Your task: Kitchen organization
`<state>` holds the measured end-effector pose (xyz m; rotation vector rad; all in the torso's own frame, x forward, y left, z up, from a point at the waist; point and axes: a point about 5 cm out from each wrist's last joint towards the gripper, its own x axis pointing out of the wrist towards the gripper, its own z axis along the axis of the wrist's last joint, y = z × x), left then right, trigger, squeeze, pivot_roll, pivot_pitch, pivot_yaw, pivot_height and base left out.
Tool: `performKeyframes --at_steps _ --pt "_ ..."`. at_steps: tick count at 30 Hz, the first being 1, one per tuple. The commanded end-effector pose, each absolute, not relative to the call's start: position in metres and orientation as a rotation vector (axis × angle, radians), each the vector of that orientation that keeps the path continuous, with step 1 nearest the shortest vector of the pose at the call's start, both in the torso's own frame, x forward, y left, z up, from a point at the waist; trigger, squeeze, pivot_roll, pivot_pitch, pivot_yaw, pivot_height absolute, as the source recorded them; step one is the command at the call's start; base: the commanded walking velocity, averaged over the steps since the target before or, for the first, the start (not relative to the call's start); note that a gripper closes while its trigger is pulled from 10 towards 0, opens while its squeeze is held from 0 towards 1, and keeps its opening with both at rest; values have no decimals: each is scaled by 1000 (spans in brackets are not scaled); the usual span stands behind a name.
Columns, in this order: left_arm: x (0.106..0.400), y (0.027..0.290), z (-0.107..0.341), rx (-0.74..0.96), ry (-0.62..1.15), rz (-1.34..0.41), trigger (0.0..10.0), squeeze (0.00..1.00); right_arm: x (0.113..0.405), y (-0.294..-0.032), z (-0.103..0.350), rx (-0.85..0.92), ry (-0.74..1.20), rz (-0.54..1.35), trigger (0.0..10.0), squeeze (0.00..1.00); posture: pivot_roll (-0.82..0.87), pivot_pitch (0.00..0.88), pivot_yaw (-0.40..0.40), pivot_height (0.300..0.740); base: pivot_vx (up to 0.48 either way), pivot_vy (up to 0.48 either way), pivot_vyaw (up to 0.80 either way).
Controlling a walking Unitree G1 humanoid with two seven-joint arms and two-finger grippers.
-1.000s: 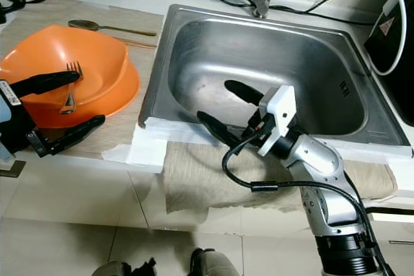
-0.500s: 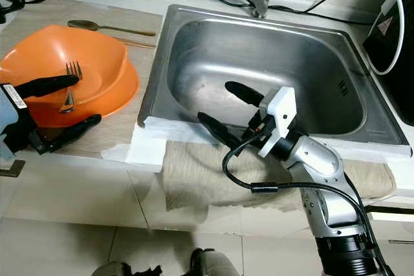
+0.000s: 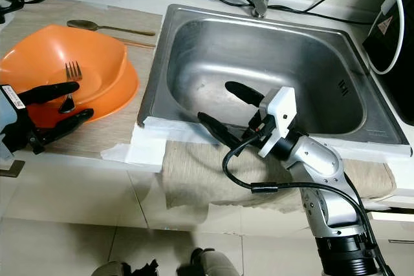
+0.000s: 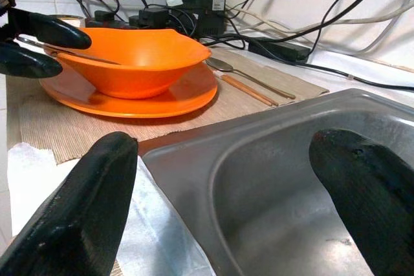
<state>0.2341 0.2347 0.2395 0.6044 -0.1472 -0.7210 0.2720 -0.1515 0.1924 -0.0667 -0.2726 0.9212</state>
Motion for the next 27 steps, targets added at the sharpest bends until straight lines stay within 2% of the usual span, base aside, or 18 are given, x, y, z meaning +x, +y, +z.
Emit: performKeyframes --at_steps 1,8,11,15,27 --pt "232 237 239 621 -138 -727 0 0 271 -153 191 -83 -267 926 10000 0 -104 175 -110 740 0 0 0" --pt "233 239 239 623 -137 -724 0 0 264 -148 191 -58 -259 1026 10000 0 -105 166 -110 740 0 0 0" --pt "233 240 240 626 -142 -723 0 0 251 -143 191 -28 -228 1163 10000 0 -105 164 -111 740 0 0 0" --pt "234 240 242 629 -149 -727 0 0 244 -142 185 -52 -180 1252 10000 0 -102 155 -113 740 0 0 0" --pt "235 239 244 636 -177 -714 0 0 248 -145 187 -56 -201 1211 10000 0 -102 147 -114 740 0 0 0"
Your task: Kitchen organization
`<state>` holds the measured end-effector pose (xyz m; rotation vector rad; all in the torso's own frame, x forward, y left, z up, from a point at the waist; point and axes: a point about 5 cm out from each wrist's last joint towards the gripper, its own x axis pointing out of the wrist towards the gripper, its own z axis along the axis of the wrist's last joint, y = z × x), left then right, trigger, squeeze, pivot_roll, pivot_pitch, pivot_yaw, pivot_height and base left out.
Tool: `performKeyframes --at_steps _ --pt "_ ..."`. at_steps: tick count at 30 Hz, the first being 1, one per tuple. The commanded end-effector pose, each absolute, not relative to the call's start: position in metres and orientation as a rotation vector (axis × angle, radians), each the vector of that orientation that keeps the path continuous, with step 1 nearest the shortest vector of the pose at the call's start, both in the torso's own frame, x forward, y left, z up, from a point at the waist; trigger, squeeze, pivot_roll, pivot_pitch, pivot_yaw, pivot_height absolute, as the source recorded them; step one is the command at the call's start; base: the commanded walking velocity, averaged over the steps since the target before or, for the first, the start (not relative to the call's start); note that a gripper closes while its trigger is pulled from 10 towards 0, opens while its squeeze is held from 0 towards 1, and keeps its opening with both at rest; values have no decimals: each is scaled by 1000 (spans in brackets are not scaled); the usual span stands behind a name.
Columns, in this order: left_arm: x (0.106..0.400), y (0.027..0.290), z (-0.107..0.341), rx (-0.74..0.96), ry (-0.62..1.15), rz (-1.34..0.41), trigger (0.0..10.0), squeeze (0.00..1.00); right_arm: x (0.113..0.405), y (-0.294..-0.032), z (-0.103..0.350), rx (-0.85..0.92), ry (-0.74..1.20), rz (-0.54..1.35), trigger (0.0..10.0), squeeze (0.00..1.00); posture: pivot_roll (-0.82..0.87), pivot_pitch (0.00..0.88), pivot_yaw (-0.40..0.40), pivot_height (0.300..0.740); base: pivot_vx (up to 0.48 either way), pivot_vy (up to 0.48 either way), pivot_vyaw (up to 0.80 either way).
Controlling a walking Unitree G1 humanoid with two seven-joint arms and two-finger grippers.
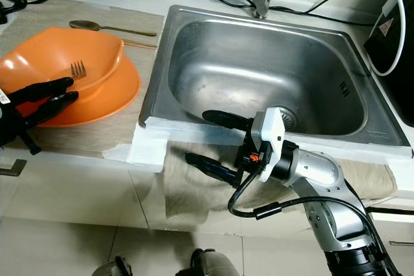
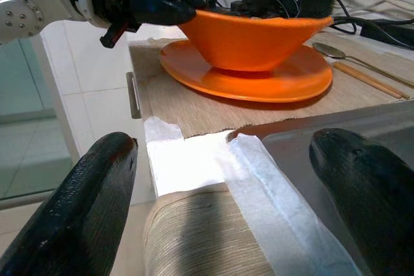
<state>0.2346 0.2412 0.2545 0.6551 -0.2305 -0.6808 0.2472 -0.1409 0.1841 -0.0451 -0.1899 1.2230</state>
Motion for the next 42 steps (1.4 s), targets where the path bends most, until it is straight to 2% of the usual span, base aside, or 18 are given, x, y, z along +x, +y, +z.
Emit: performKeyframes --at_steps 1,22,33,42 --pt "235 239 244 636 -177 -714 0 0 248 -145 187 -56 -201 1211 10000 0 -102 147 -114 740 0 0 0" --pt "242 245 269 642 -309 -637 0 0 242 -142 185 67 -214 1147 10000 0 -97 146 -107 740 0 0 0" --pt "242 220 254 641 -279 -755 0 0 239 -141 177 41 -186 1115 10000 0 -109 157 -92 740 0 0 0" --pt "244 205 245 705 -296 -777 0 0 239 -143 174 30 -176 1075 10000 0 -120 168 -83 740 0 0 0"
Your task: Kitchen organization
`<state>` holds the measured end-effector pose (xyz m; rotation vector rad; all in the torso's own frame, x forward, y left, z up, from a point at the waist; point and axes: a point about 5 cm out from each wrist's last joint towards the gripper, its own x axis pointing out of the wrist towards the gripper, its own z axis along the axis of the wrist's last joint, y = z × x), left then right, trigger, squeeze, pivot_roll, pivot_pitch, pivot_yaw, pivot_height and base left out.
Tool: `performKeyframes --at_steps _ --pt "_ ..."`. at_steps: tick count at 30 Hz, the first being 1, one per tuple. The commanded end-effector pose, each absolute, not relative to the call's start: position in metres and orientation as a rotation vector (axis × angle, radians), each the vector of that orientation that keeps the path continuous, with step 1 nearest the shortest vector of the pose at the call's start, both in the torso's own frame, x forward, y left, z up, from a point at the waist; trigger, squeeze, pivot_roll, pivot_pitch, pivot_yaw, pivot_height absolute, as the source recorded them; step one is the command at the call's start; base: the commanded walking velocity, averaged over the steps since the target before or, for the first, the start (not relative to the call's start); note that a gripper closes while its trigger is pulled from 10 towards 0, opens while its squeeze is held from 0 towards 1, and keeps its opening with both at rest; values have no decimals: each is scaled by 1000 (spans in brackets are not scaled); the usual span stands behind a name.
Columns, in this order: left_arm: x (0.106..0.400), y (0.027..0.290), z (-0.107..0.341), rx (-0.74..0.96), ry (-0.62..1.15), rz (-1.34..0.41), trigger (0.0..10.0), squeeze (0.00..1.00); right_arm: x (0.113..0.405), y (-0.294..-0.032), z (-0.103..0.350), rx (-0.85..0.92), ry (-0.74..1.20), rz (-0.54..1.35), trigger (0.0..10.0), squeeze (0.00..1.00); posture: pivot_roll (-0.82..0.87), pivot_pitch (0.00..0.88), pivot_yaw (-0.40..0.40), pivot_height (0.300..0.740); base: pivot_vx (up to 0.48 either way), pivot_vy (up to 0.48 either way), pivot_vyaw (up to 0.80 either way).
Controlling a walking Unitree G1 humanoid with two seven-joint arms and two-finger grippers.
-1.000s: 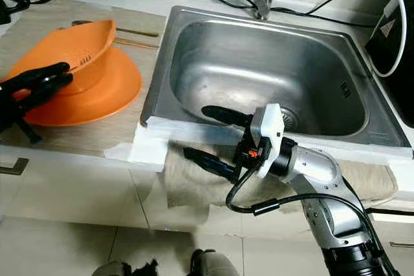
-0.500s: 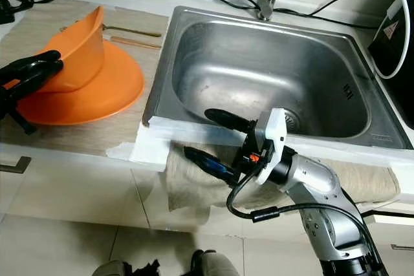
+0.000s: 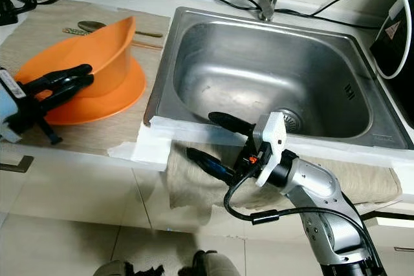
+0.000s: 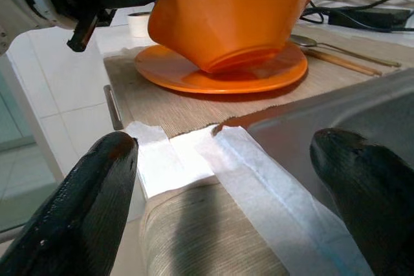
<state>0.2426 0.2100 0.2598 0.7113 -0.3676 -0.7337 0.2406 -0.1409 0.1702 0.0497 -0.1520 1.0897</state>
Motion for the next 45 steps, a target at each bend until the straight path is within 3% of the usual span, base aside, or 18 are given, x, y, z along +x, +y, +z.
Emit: performKeyframes --at_steps 1,8,9,10,18,19,20,21,22,23,24,25,28,29,45 --pt "245 204 245 717 -299 -777 0 0 239 -143 174 28 -176 1072 10000 0 -120 168 -83 740 0 0 0" --pt "248 208 236 850 -247 -758 0 0 238 -142 171 23 -173 1060 10000 0 -121 171 -80 740 0 0 0" --pt "251 213 234 892 -232 -717 8235 0 238 -141 171 24 -173 1059 10000 0 -121 171 -80 740 0 0 0" --pt "253 216 232 916 -212 -699 10000 0 238 -140 170 24 -174 1059 10000 0 -118 164 -80 740 0 0 0" --pt "253 232 228 962 -117 -672 10000 0 239 -139 170 22 -176 1067 10000 0 -114 156 -84 740 0 0 0" --pt "253 233 228 943 -106 -674 10000 714 239 -139 170 22 -176 1070 10000 0 -111 153 -87 740 0 0 0" --pt "252 234 229 931 -100 -675 10000 714 239 -138 170 21 -176 1071 10000 0 -111 153 -87 740 0 0 0" --pt "252 234 229 934 -103 -675 10000 1000 239 -138 170 21 -175 1073 10000 0 -111 153 -87 740 0 0 0" --pt "251 234 231 949 -108 -675 10000 961 238 -138 170 21 -175 1076 10000 0 -108 154 -89 740 0 0 0" --pt "250 233 231 960 -113 -680 10000 682 238 -138 170 21 -174 1078 10000 0 -107 154 -90 740 0 0 0" --pt "249 233 233 965 -121 -681 10000 227 238 -138 170 20 -174 1080 10000 0 -107 154 -90 740 0 0 0" --pt "249 233 235 965 -129 -679 10000 0 239 -138 170 20 -173 1082 10000 0 -104 154 -90 740 0 0 0" --pt "249 234 236 963 -132 -680 10000 0 239 -138 169 18 -172 1082 10000 0 -99 148 -90 740 0 0 0" --pt "250 235 239 948 -149 -660 0 0 240 -138 169 17 -174 1083 10000 0 -96 150 -95 740 0 0 0" --pt "251 236 256 860 -209 -614 0 0 245 -137 173 6 -195 1087 10000 0 -94 149 -99 740 0 0 0"
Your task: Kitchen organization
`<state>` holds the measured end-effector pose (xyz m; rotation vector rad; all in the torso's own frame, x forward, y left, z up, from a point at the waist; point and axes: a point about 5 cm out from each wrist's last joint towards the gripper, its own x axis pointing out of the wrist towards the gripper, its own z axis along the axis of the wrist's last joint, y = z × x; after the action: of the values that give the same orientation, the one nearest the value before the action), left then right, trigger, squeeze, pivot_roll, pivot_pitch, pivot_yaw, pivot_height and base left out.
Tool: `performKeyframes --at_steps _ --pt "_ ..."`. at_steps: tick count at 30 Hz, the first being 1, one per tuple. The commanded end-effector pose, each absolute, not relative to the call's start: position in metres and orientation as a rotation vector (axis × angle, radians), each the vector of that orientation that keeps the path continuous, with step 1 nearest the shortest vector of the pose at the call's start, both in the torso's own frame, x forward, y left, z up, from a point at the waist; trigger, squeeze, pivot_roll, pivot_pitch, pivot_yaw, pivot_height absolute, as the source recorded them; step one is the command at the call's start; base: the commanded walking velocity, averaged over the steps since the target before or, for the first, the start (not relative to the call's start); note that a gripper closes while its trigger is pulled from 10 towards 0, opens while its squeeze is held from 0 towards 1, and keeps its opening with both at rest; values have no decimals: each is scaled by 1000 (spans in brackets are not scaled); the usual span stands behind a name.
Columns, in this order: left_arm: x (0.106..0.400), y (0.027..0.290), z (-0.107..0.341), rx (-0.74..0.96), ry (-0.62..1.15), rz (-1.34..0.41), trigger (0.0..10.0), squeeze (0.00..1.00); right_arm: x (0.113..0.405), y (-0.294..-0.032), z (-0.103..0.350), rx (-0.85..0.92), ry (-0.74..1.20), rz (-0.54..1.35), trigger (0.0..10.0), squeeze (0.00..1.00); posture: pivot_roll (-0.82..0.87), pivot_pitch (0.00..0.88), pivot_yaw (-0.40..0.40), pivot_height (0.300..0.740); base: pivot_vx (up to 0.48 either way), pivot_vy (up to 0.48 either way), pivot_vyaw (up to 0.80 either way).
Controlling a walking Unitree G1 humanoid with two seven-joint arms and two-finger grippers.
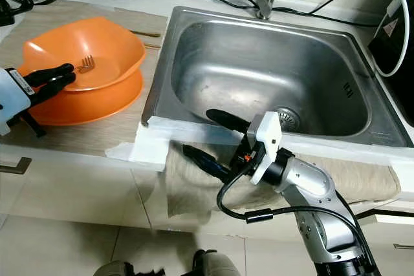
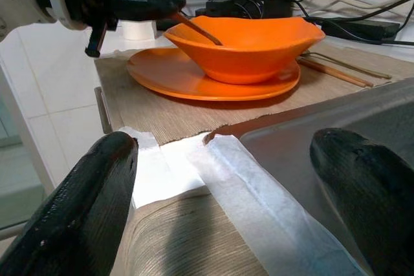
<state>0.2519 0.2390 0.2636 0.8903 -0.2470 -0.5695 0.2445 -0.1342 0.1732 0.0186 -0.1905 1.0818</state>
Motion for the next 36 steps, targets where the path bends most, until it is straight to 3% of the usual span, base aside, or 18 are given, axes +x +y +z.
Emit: performKeyframes --at_steps 1,9,17,23,24,29,34,36 --pt "251 236 256 860 -209 -614 0 0 245 -137 173 6 -195 1087 10000 0 -94 149 -99 740 0 0 0" --pt "259 245 300 699 -463 -379 0 0 264 -142 190 82 -305 895 10000 0 -96 148 -100 740 0 0 0" --pt "259 243 317 602 -540 -385 0 0 266 -142 200 89 -350 894 10000 0 -102 147 -94 740 0 0 0" --pt "270 217 322 489 -591 -479 0 0 275 -134 218 43 -427 884 10000 0 -99 147 -91 740 0 0 0" --pt "273 201 317 515 -578 -549 0 0 275 -131 224 -44 -465 898 10000 1000 -99 148 -87 740 0 0 0" --pt "277 179 308 538 -552 -665 0 0 275 -127 237 -73 -530 911 10000 1000 -99 148 -85 740 0 0 0" --pt "279 150 301 556 -528 -821 0 0 271 -115 246 -411 -627 967 10000 1000 -111 153 -73 740 0 0 0" --pt "280 147 300 556 -528 -832 0 0 271 -113 246 -423 -633 969 10000 1000 -111 153 -73 740 0 0 0"
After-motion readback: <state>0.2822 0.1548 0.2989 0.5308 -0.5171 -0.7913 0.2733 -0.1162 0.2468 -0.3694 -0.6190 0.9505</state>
